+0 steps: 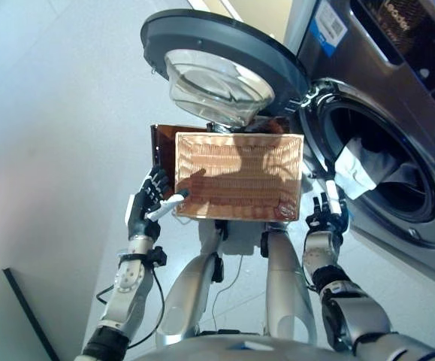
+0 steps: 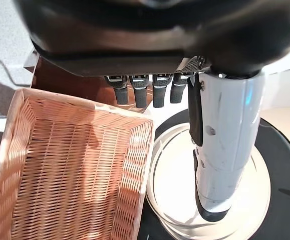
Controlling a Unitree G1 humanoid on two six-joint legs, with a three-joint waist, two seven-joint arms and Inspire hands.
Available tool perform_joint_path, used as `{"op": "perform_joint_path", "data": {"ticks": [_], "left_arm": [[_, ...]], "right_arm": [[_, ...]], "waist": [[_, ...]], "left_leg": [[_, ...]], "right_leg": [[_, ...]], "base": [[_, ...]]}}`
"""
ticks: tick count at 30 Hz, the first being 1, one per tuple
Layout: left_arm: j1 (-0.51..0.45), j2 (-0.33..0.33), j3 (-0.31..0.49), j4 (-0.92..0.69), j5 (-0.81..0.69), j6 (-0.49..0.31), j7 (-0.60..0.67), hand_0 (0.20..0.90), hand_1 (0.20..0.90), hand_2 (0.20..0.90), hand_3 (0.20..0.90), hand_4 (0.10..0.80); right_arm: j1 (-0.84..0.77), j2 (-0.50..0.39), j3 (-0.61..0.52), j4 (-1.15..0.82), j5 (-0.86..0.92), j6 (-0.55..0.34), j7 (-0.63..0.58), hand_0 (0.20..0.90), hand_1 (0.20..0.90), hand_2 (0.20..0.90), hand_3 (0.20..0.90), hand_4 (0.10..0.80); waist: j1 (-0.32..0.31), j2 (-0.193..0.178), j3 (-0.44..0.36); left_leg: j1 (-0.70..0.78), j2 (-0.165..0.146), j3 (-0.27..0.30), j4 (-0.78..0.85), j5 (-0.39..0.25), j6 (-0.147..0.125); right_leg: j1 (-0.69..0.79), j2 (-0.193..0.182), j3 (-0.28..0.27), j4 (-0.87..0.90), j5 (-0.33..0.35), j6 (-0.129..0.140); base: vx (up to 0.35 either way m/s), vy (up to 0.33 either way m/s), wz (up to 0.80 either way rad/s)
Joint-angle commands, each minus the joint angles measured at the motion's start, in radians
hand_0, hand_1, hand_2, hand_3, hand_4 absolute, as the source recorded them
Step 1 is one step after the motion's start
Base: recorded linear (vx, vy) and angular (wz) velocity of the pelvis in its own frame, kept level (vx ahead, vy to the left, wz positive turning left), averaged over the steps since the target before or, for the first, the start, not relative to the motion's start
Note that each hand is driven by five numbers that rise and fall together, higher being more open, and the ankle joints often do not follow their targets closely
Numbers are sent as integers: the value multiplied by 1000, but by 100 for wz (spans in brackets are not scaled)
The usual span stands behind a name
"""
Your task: Pick up the clothes and place them into the washing machine
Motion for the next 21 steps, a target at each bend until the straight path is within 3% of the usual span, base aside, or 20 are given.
{"op": "perform_joint_path", "data": {"ticks": [1,8,9,21], "left_arm": [[30,-6,15,-76,-18,-102,2,900,900,900,900,800],[38,-1,18,-96,-17,-107,-2,900,900,900,900,800],[40,4,18,-98,-16,-106,-4,900,900,900,900,800],[42,30,9,-93,-23,-108,-17,900,900,900,900,800]], "right_arm": [[35,-4,-46,31,106,-67,66,900,900,900,900,800],[-15,-50,-89,71,140,-72,68,900,900,900,900,800],[-38,-62,-102,79,154,-78,65,900,900,900,900,800],[-70,-73,-99,67,160,-91,57,900,900,900,900,800]], "waist": [[12,40,-46],[13,54,-22],[13,50,1],[11,45,2]], "left_leg": [[-7,-36,-27,-30,-58,-42],[-3,-30,2,-20,-52,-22],[-59,-40,21,63,-64,-16],[-198,-43,64,217,-127,-13]], "right_leg": [[-46,22,-22,-50,25,4],[-72,35,11,-16,8,-1],[-93,29,20,5,19,-8],[-149,41,58,59,4,-26]], "base": [[5,26,-11],[-7,25,-14],[-53,-6,-7],[-16,-15,-7]]}}
